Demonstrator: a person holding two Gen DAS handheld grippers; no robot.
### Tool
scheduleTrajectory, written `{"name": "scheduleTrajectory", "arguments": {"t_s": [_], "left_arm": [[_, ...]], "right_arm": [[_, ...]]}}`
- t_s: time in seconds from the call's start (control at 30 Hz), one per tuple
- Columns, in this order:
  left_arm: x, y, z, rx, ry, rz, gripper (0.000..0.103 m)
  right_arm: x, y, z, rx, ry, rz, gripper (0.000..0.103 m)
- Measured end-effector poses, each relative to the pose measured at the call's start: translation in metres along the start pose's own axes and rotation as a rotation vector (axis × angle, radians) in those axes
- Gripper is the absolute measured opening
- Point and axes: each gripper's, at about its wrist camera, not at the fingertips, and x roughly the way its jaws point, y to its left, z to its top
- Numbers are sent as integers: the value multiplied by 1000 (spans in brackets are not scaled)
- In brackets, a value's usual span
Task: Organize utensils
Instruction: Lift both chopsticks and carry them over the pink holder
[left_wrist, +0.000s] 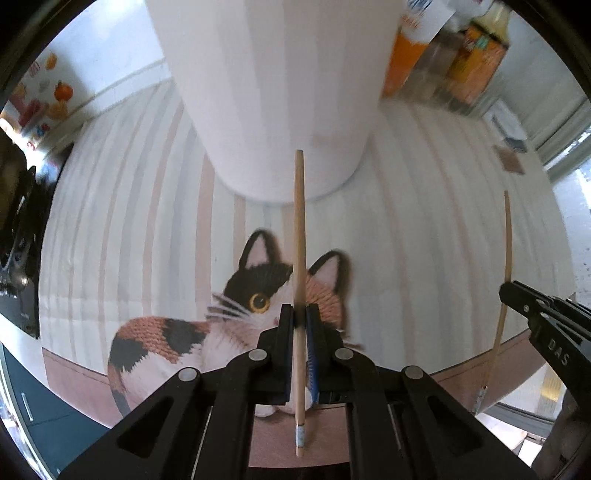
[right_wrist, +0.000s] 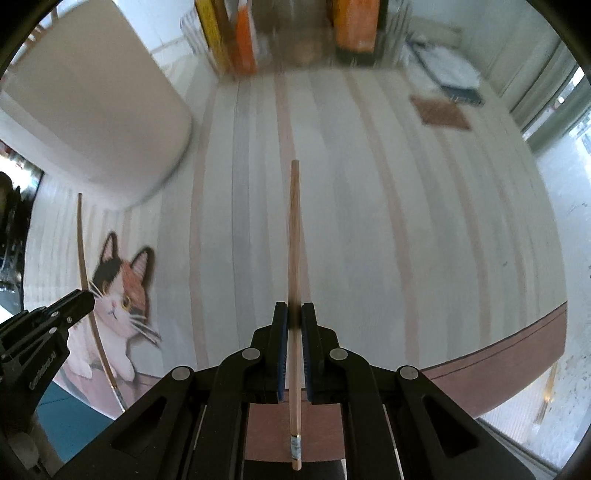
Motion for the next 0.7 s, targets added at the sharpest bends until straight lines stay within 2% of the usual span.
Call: {"name": "scheduleTrajectory", "arguments": {"t_s": [0.27, 0.57, 0.7], "left_arm": [[-56, -12, 16, 44, -169, -11, 4], [-136, -45, 45, 80, -345, -122, 4], [-174, -47, 65, 49, -418, -184, 4]], "right_arm": [[-55, -14, 9, 27, -155, 8, 7], [-116, -40, 38, 117, -318, 74, 7], [-145, -54, 57, 170, -381, 125, 7]]}}
